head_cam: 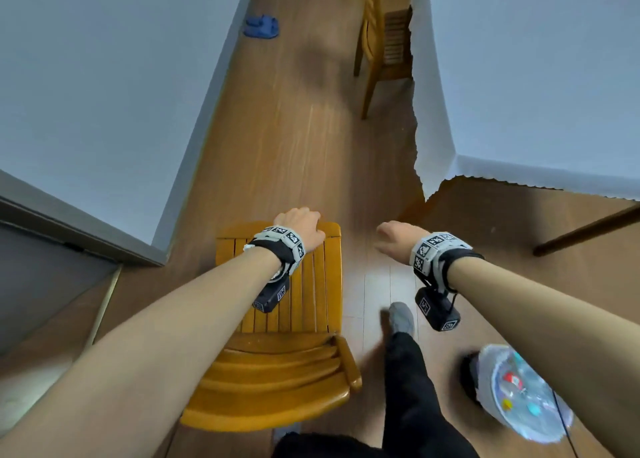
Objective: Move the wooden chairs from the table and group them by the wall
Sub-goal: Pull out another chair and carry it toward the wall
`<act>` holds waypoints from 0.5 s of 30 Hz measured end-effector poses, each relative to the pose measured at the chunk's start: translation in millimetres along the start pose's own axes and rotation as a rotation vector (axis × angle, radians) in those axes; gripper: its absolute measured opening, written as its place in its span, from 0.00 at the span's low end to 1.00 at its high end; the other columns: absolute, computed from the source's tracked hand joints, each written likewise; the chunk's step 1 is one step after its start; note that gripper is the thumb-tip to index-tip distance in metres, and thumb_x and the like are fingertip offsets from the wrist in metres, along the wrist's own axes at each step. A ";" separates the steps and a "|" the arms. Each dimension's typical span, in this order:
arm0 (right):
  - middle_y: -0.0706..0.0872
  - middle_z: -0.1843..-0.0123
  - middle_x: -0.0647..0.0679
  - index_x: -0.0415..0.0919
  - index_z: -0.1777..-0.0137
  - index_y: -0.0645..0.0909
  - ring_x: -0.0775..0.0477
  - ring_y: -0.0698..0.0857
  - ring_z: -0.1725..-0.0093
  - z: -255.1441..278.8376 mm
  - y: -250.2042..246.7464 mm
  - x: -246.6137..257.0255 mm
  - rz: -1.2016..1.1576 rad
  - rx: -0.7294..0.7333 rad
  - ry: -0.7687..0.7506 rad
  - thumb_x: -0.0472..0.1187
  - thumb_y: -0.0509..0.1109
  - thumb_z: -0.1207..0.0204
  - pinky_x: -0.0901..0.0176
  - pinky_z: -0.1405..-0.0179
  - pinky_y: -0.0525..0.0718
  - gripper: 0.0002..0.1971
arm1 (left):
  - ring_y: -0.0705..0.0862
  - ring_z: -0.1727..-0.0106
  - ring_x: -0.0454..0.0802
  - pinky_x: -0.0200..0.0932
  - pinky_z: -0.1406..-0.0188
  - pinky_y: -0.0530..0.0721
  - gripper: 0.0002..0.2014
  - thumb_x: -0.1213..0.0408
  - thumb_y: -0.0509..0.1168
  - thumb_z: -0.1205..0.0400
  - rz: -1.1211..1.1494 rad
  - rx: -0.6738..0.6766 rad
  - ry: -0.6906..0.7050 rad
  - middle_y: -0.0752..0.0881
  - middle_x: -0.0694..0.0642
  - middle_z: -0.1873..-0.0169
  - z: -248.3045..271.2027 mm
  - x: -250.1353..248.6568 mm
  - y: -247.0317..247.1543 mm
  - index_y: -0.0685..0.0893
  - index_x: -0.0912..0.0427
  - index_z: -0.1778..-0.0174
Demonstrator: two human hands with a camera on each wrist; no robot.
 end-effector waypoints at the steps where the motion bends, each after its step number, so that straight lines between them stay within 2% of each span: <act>1: 0.76 0.22 0.43 0.42 0.18 0.71 0.41 0.80 0.28 -18.0 -12.4 -10.3 0.019 -0.003 -0.024 0.52 0.62 0.13 0.47 0.30 0.78 0.26 | 0.83 0.39 0.58 0.53 0.43 0.83 0.21 0.53 0.57 0.15 -0.003 0.011 -0.022 0.83 0.57 0.36 -17.9 -5.5 -3.2 0.81 0.56 0.29; 8: 0.77 0.24 0.41 0.39 0.21 0.72 0.39 0.79 0.28 -125.1 -119.1 -88.7 0.096 0.034 -0.150 0.49 0.61 0.13 0.46 0.32 0.78 0.24 | 0.84 0.39 0.58 0.51 0.45 0.84 0.23 0.50 0.57 0.15 0.074 0.081 -0.206 0.84 0.56 0.36 -135.4 -48.0 -51.9 0.79 0.55 0.27; 15: 0.74 0.20 0.43 0.41 0.17 0.68 0.41 0.80 0.29 -203.5 -223.3 -139.2 0.062 0.030 -0.161 0.47 0.61 0.14 0.47 0.33 0.81 0.26 | 0.85 0.46 0.56 0.47 0.54 0.83 0.22 0.50 0.55 0.15 0.090 0.070 -0.269 0.87 0.55 0.42 -225.0 -65.1 -125.4 0.79 0.54 0.29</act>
Point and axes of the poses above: each hand's wrist, its own z-axis away from the middle knuckle, its own y-axis out of the palm, x = y × z, the point moved 3 cm from there along -z, towards the middle knuckle
